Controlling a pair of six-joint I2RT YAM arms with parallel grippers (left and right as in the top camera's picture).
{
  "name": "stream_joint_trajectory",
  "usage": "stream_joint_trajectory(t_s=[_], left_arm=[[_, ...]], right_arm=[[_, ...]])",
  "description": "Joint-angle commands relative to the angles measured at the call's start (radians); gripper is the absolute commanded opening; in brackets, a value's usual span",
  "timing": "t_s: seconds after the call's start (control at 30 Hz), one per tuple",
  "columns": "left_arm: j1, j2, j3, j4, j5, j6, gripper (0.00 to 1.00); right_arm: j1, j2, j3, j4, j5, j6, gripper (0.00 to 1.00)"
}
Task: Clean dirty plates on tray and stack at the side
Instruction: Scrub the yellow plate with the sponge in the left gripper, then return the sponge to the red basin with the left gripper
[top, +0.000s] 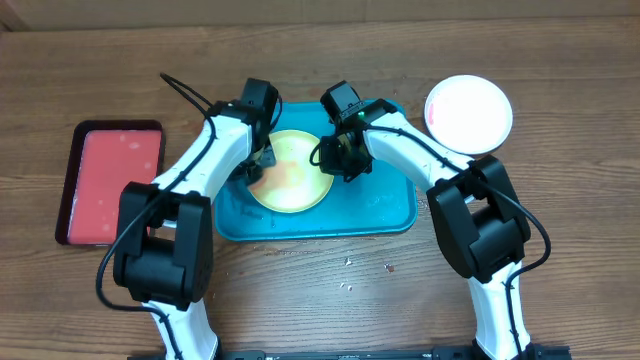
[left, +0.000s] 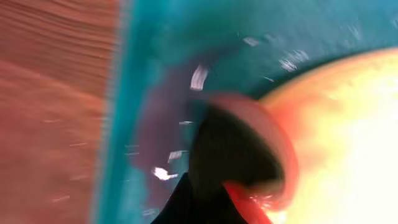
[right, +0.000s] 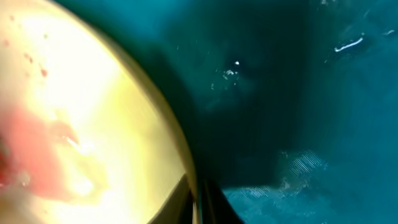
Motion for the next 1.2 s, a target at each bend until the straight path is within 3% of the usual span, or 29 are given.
stream_joint_trajectory(t_s=[0.0,0.23,0.43,0.5,0.83,0.93,1.07,1.17], left_arm=[[0.026,-0.121,0.085,-0.023,-0.104,-0.033,0.04],[0.202,-0.246,0.089,-0.028,0.042,-0.021,0.04],[0.47,-0.175,0.069,-0.078,0.043,-0.021,0.04],[0.579,-0.097,0.069,-0.078,0.14,0.028,0.04],[0.716,0.027,0.069,-0.04,0.17,0.035,0.05],[0.74,0.028,0.069,-0.023,0.192,0.04,0.43],[0.739,0.028,0.073,-0.005,0.293,0.136,0.49],[0.74,0.02,0.108,-0.044,0.304,0.136,0.47]], right_arm=[[-0.013,0.018,-0.006,0.004,0.054,0.006,0.04],[-0.013,0.018,-0.005,0.002,0.05,0.006,0.04],[-0.011,0.018,-0.005,0.003,0.051,0.006,0.04],[-0.011,0.018,-0.005,0.005,0.051,0.006,0.04],[-0.011,0.018,-0.005,0.007,0.054,0.006,0.04],[-0.011,0.018,-0.005,0.008,0.054,0.005,0.04],[-0.011,0.018,-0.005,0.014,0.054,0.005,0.07],[-0.011,0.018,-0.005,0.013,0.054,-0.002,0.04]])
